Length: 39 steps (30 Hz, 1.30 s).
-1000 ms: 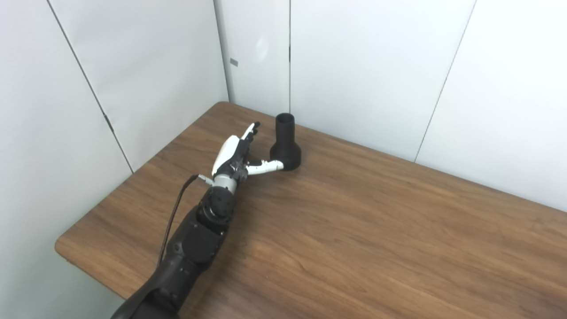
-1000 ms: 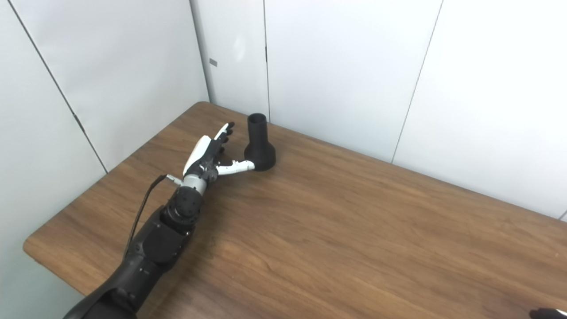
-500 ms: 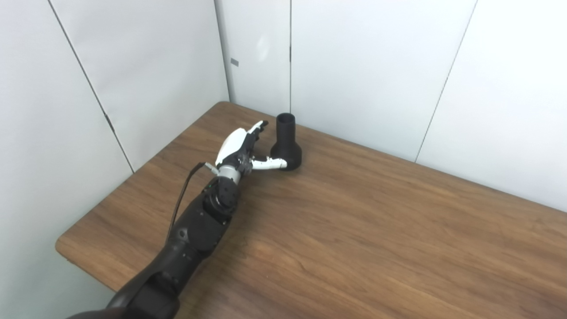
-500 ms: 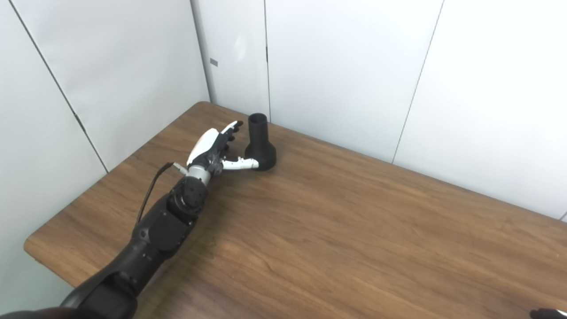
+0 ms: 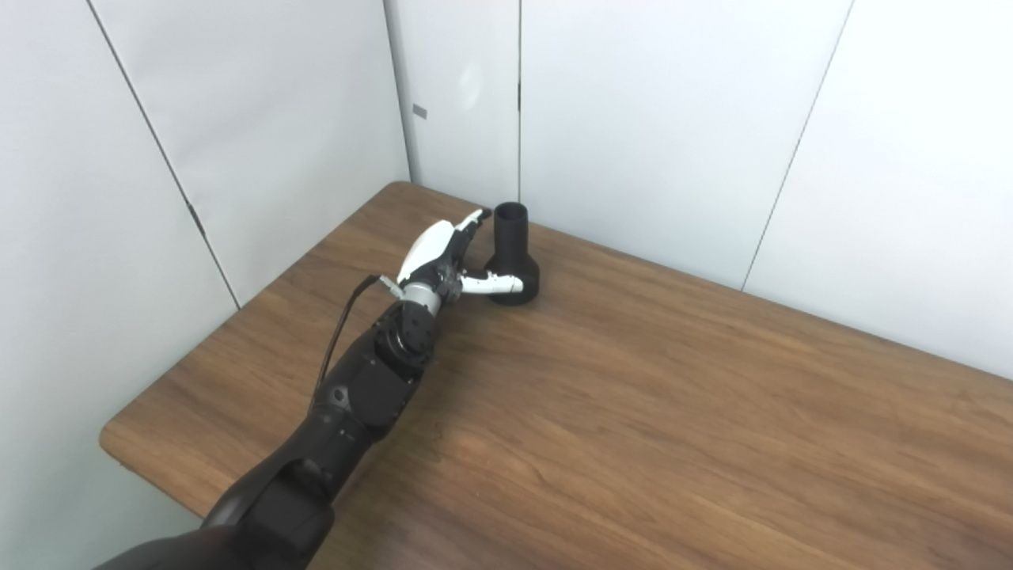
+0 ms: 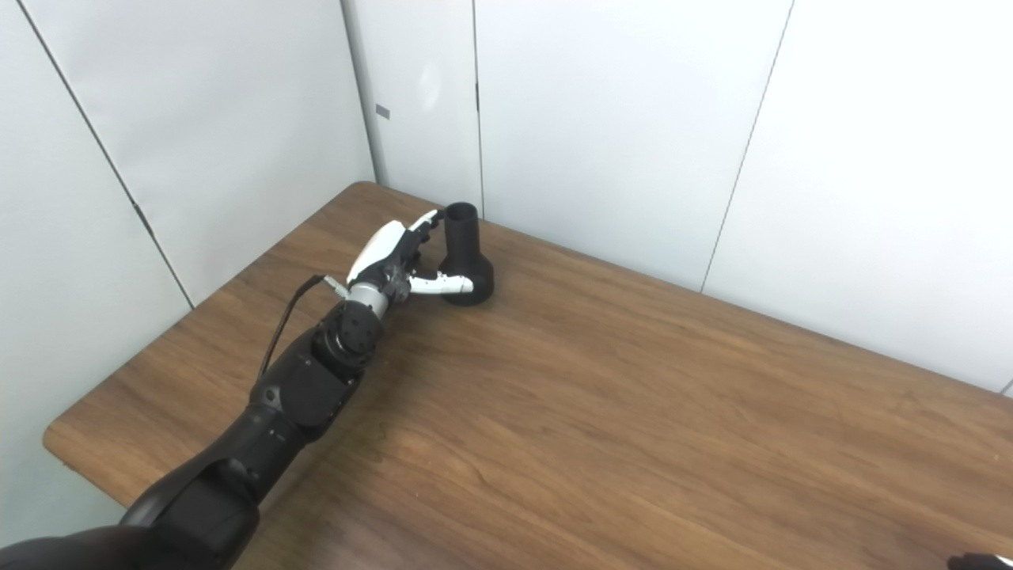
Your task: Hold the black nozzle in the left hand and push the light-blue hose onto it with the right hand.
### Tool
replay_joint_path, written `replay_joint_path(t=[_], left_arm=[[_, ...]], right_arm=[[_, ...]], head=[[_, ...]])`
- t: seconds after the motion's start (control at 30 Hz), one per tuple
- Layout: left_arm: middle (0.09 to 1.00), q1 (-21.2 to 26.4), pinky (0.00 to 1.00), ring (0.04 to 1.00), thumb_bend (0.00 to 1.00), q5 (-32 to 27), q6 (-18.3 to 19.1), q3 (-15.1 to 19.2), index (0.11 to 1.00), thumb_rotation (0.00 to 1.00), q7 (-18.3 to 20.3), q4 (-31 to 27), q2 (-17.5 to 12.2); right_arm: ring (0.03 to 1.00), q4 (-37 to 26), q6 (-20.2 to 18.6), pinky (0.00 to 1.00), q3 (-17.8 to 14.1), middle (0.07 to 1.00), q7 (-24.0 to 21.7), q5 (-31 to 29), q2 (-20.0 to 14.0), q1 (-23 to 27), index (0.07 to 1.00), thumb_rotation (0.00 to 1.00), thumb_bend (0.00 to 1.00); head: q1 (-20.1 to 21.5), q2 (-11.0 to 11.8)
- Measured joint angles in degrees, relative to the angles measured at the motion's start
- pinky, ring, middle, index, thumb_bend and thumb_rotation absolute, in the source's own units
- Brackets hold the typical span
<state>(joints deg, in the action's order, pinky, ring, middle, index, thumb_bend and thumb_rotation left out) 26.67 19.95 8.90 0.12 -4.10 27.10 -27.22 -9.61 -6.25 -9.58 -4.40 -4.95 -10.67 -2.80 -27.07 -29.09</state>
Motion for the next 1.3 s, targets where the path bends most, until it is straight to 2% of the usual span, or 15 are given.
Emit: replay_joint_path(t=[0.27,0.33,0.5,0.6,0.7,0.9,1.13,1.23,1.3], left_arm=[[0.987,0.2,0.82,0.934,1.0,-0.4,-0.9,-0.4,0.973,0.32,0.5,0.4,0.0],[0.991,0.5,0.8,0.928,1.0,-0.6,-2.1,-0.6,0.972,0.31,0.5,1.3,-0.2],[0.987,0.7,0.85,0.94,1.0,-0.9,-4.8,-1.8,0.967,0.31,0.4,2.9,-0.6],[0.995,0.8,0.86,0.952,1.0,-0.8,-5.0,-2.5,0.964,0.25,0.4,3.3,-0.7],[0.991,0.9,0.85,0.943,1.0,-0.5,-5.0,-3.0,0.958,0.27,0.3,3.5,-0.7],[0.956,2.8,0.75,0.878,1.0,0.5,-7.7,-3.4,0.943,0.21,-1.0,7.9,-1.3],[0.958,3.8,0.74,0.876,1.0,1.0,-9.8,-4.1,0.941,0.2,-2.6,11.1,-1.9],[0.948,4.2,0.74,0.868,1.0,1.1,-9.9,-4.5,0.934,0.18,-3.2,11.9,-1.9],[0.937,4.4,0.75,0.865,1.0,1.7,-9.9,-5.3,0.927,0.21,-4.0,12.4,-2.0]], right_arm=[[0.549,-0.2,-0.2,0.41,0.0,0.59,0.0,0.0,0.0,0.0,0.536,0.61,0.77],[0.552,-0.2,-0.2,0.41,0.0,0.592,0.0,0.0,0.0,0.0,0.538,0.61,0.77],[0.559,-0.2,-0.2,0.42,-0.1,0.6,0.0,0.0,-0.2,0.0,0.547,0.61,0.75],[0.558,-0.2,-0.2,0.42,-0.1,0.6,0.0,0.0,-0.2,0.0,0.546,0.6,0.74],[0.558,-0.2,-0.2,0.42,-0.2,0.599,0.0,-0.1,-0.2,0.0,0.547,0.6,0.74],[0.551,-0.2,-0.3,0.41,-0.6,0.589,0.0,-0.5,-0.2,-0.1,0.539,0.59,0.76],[0.563,-0.2,-0.9,0.43,-0.9,0.598,-0.1,-0.8,-0.3,-0.3,0.547,0.58,0.73],[0.561,-0.2,-0.9,0.42,-1.0,0.594,-0.2,-1.1,-0.4,-0.3,0.543,0.57,0.75],[0.559,-0.3,-1.0,0.42,-1.1,0.593,-0.2,-1.2,-0.4,-0.3,0.544,0.57,0.75]], head=[[-0.2,-0.3],[0.0,-0.2],[0.2,-0.2],[0.2,-0.2],[0.4,-0.4],[0.4,-0.7],[0.6,-0.8],[0.5,-0.9],[0.5,-0.9]])
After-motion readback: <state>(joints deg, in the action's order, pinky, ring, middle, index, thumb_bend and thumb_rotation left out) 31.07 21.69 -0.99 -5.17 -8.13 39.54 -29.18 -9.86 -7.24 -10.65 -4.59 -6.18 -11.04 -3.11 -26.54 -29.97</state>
